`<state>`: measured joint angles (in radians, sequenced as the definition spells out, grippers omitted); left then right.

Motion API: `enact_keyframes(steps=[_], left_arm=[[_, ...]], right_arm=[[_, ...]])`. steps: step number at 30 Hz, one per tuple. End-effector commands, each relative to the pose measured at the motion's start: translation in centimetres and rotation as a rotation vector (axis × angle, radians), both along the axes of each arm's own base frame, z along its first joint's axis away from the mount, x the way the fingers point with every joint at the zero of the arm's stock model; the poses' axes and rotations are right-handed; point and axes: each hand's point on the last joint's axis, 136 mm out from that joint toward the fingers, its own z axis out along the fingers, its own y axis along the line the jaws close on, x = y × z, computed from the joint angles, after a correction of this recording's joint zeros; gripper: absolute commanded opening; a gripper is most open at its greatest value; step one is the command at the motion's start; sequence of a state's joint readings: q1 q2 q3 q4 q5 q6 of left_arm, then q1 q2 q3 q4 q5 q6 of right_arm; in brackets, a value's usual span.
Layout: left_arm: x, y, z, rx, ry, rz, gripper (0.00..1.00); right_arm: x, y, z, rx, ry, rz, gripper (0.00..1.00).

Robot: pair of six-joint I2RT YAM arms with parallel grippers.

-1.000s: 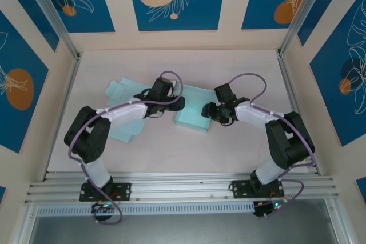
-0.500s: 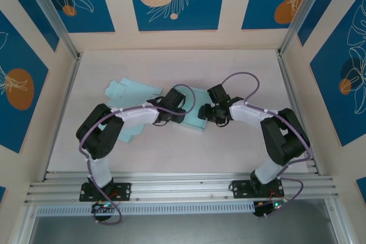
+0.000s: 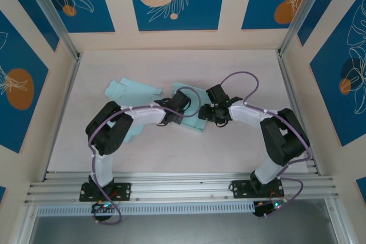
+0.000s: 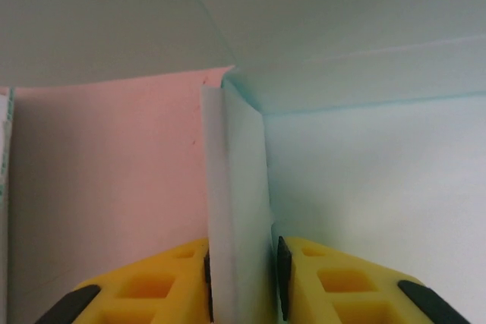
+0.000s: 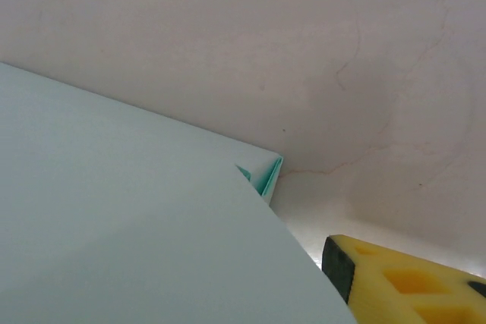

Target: Fold the paper box

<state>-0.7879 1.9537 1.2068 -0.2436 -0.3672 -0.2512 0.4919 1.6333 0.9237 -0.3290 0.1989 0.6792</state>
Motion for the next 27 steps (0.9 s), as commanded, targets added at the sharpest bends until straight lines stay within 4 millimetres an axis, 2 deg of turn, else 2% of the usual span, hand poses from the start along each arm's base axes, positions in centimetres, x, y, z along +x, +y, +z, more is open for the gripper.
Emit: enact_keyframes(steps=[1,7,8,10,13,18,24,27], left_arm=[[-0.7,1.0,-1.0,0.081,0.025,-0.006,0.25],[-0.2,3.1,-0.6,0.304,-0.017,0.050,0.16],[-0.2,3.3,-0.8,0.331,-0.013,0.057,0.13],[-0.2,3.5,-1.2,0.358,0.000,0.062,0.01],[-0.3,3.7,-1.5,0.368,0.009,0.075,0.00],[-0.4,4.1,-1.5,0.373,0.003,0.102,0.00],[-0.9,3.7,-2.4,0.328,0.030,0.115,0.00],[-0.9,3.9,-2.5,0.300,0.044,0.138,0.00]], right_arm=[[0.3,0.3,0.1,-0.014,-0.006,0.007,0.58],[0.2,0.3,-0.1,-0.016,-0.002,0.004,0.58],[0.2,0.4,-0.1,-0.015,-0.001,0.007,0.58],[0.1,0.7,-0.2,-0.018,0.002,0.011,0.58],[-0.1,1.1,-0.4,-0.046,0.012,0.016,0.58],[-1.1,0.4,-1.0,-0.159,0.067,-0.024,0.58],[-2.4,1.1,-2.3,-0.289,0.117,-0.015,0.60],[-2.9,0.7,-3.0,-0.357,0.150,-0.035,0.59]])
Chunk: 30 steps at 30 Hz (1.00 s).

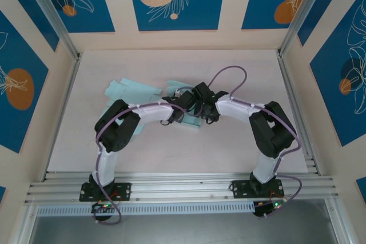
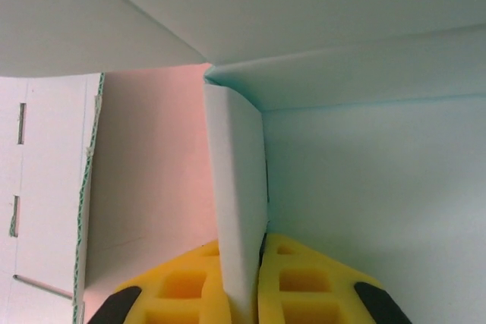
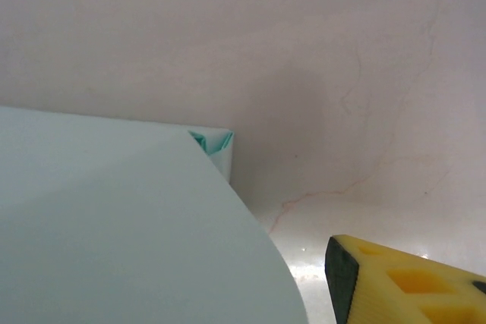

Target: Fold the paper box

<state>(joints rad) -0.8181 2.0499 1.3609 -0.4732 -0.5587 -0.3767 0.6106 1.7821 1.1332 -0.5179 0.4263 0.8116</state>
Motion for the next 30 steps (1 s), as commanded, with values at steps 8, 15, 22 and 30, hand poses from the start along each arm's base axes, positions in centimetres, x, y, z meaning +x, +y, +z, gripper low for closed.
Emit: enact_keyframes(steps=[8,15,22,30], left_arm=[[-1.4,2.7,-2.7,-0.010,0.092,0.057,0.00],[-1.1,2.1,-2.6,-0.092,0.102,0.084,0.00],[-0.6,3.0,-2.3,-0.126,0.101,0.140,0.00],[-0.6,2.9,-2.6,-0.157,0.110,0.160,0.00]], right_arm=[[-5.2,0.8,-3.9,-0.023,0.177,0.090,0.62],[-5.7,0.2,-3.8,-0.038,0.214,0.066,0.62],[-7.7,-4.5,-5.2,-0.269,0.337,-0.011,0.61],[-9.5,-3.1,-7.5,-0.263,0.424,0.031,0.59]])
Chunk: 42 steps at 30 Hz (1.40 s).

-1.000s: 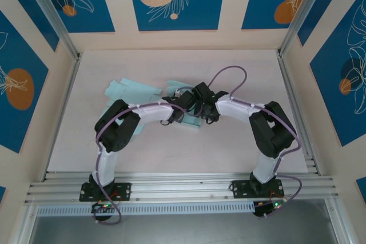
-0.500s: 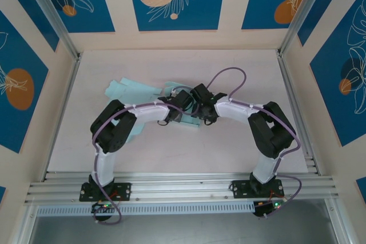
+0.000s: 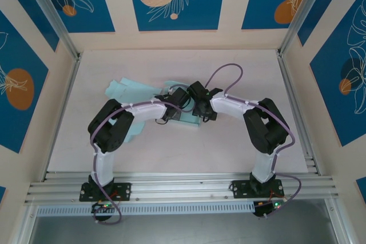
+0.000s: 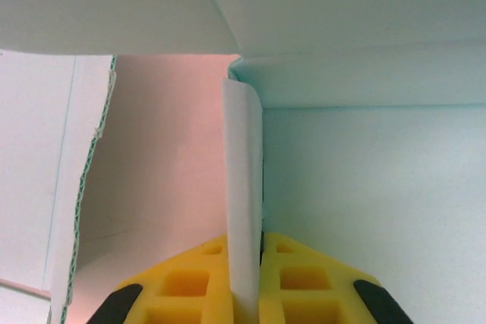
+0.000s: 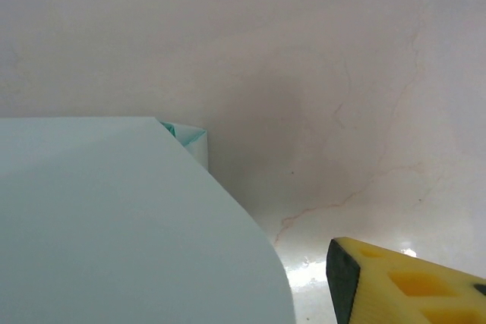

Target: Fold the paper box

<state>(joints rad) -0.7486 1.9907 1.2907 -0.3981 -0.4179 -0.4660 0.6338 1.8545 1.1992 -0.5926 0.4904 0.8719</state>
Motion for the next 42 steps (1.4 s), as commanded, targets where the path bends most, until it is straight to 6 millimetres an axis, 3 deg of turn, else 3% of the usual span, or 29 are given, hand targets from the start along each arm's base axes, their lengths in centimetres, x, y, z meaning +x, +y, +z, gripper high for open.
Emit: enact_keyframes(steps=[1,5,9,12,14,18,21,26,29,34,42], left_arm=[[-1.0,2.1,-2.6,0.025,0.077,0.062,0.00],[-1.0,2.5,-2.9,0.004,0.088,0.083,0.00],[-0.8,3.4,-2.8,-0.005,0.085,0.105,0.02],[-0.7,3.5,-2.1,-0.041,0.074,0.108,0.16],[-0.7,2.6,-1.0,-0.106,0.061,0.093,0.24],[-1.1,0.4,1.9,-0.259,0.051,0.039,0.53],[-1.4,-0.1,3.8,-0.322,0.035,0.022,0.70],[-1.9,-0.4,7.2,-0.450,0.000,0.022,0.87],[-2.0,-0.3,8.8,-0.553,0.002,0.034,0.91],[-2.2,1.9,11.0,-0.682,-0.043,0.041,0.93],[-3.5,5.3,17.6,-0.536,-0.372,-0.280,0.90]], right_arm=[[-9.8,-2.7,-6.9,-0.173,0.415,0.071,0.59],[-11.0,-2.0,-8.1,-0.157,0.464,0.088,0.58],[-12.2,-3.1,-8.9,-0.180,0.501,0.053,0.52],[-12.4,-4.4,-8.8,-0.209,0.501,0.018,0.35],[-11.8,-4.5,-8.4,-0.212,0.473,0.025,0.35],[-9.5,-3.0,-7.2,-0.196,0.403,0.067,0.35],[-8.0,-2.6,-6.1,-0.217,0.362,0.079,0.35],[-7.0,-2.5,-5.0,-0.232,0.333,0.102,0.35],[-6.8,-2.7,-4.4,-0.251,0.320,0.115,0.35],[-6.9,-3.0,-3.9,-0.284,0.308,0.151,0.34],[-6.4,-1.8,-2.2,-0.271,0.253,0.222,0.35]])
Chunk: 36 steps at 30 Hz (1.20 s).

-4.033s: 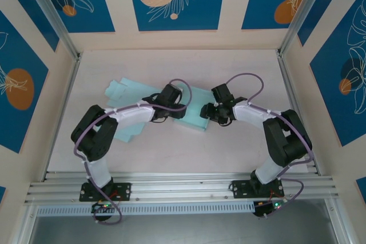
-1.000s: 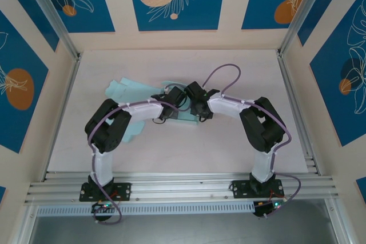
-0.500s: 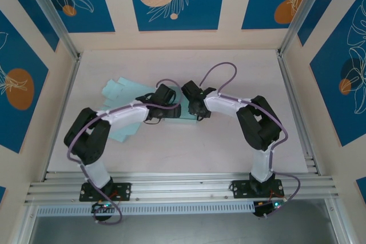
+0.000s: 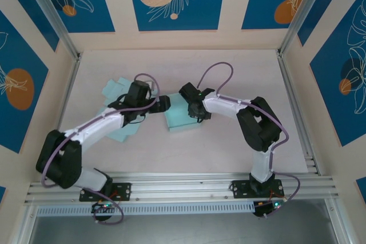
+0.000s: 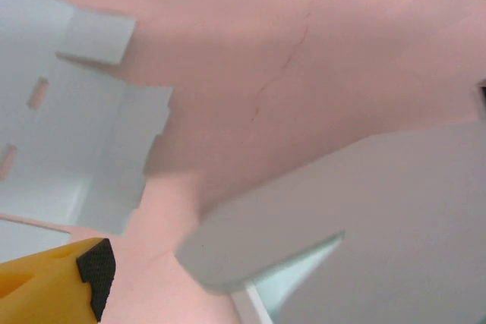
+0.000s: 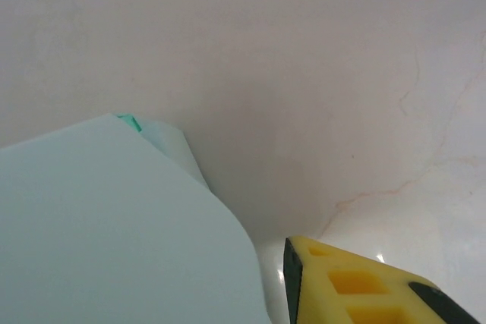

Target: Fold the paper box

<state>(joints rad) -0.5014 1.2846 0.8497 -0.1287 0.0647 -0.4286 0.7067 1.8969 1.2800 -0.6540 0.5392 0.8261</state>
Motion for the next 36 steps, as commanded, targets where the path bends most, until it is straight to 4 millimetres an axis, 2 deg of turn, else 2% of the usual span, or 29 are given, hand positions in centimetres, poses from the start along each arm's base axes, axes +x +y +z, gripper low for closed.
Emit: enact_keyframes(steps=[1,4,6,11,13,15,20,21,24,26,30,36], left_arm=[[-0.4,0.0,4.0,0.099,-0.275,-0.191,0.91],[-2.5,-2.4,4.2,0.139,-0.387,-0.461,0.94],[-3.6,-3.7,3.8,0.119,-0.389,-0.586,0.94],[-4.8,-5.6,1.3,0.096,-0.312,-0.725,0.94],[-4.7,-5.8,0.5,0.136,-0.308,-0.724,0.93],[-3.9,-5.6,-0.1,0.189,-0.315,-0.703,0.84],[-0.9,-5.1,-1.1,0.271,-0.328,-0.589,0.31],[-0.1,-4.9,-1.0,0.285,-0.330,-0.549,0.21],[1.1,-4.6,-0.4,0.284,-0.335,-0.481,0.07],[1.5,-4.7,0.0,0.263,-0.339,-0.456,0.00],[2.6,-4.6,0.2,0.227,-0.318,-0.371,0.00],[3.9,-4.3,0.5,0.195,-0.320,-0.279,0.00]], right_arm=[[-6.0,-3.9,-2.5,-0.211,0.242,0.118,0.35],[-5.9,-3.3,-2.2,-0.184,0.223,0.142,0.35],[-5.9,-3.2,-2.1,-0.178,0.218,0.146,0.35],[-5.8,-3.1,-2.2,-0.175,0.216,0.146,0.35],[-5.9,-3.0,-2.3,-0.170,0.220,0.147,0.35],[-5.9,-3.0,-2.5,-0.171,0.219,0.149,0.35],[-6.2,-3.1,-2.6,-0.173,0.214,0.156,0.34],[-6.3,-3.2,-2.7,-0.173,0.212,0.157,0.31],[-6.8,-3.6,-3.1,-0.178,0.213,0.156,0.25],[-7.0,-4.0,-3.4,-0.188,0.217,0.152,0.20],[-7.2,-5.5,-4.0,-0.260,0.214,0.113,0.19],[-7.7,-9.0,-3.5,-0.535,0.184,0.018,0.18]])
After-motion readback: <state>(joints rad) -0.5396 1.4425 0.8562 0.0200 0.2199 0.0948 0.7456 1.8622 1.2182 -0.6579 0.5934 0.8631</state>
